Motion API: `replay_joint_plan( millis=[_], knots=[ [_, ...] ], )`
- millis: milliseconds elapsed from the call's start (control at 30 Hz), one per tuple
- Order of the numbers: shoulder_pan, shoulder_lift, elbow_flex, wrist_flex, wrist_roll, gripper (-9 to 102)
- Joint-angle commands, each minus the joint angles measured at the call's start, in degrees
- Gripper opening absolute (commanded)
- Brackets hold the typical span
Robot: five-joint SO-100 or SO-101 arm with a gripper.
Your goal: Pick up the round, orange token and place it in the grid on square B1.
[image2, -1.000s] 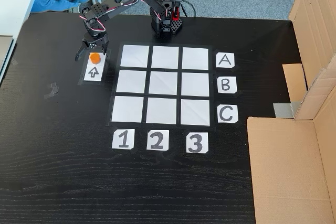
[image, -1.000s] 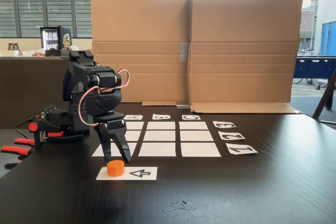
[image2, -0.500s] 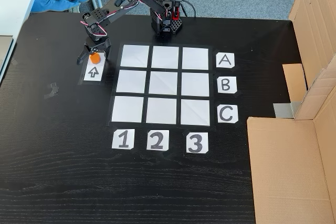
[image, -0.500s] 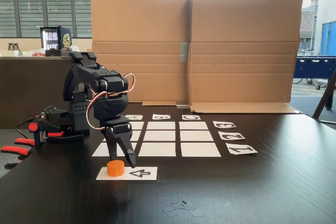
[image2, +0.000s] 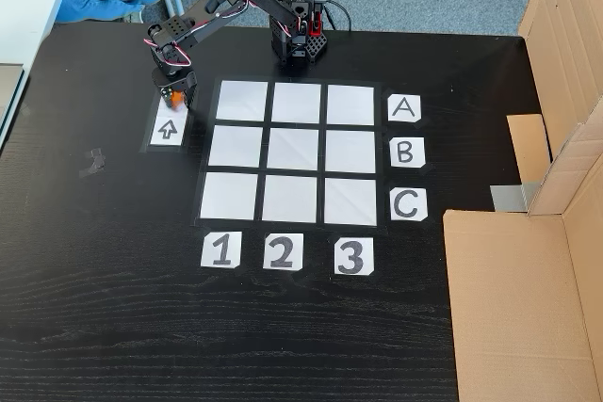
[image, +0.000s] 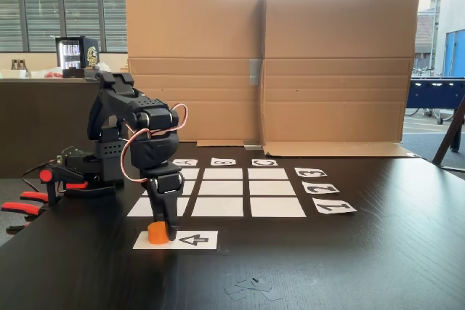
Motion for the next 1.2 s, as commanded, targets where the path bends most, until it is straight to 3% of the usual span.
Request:
replay_joint_plan(
  millis=[0,267,433,500,1167],
  knots=[
    [0.35,0.62,-1.58,-0.62,0.09,-1],
    [0.62,0.70,-1.32,-0.70,-0.09,0],
    [1.32,2.11,-0.18,-0.62,-0.18,46],
    [1.58,3.08,0.00,-0.35,-0.35,52],
    [6.59,13.36,11.87,-0.79,-3.08,64]
  ],
)
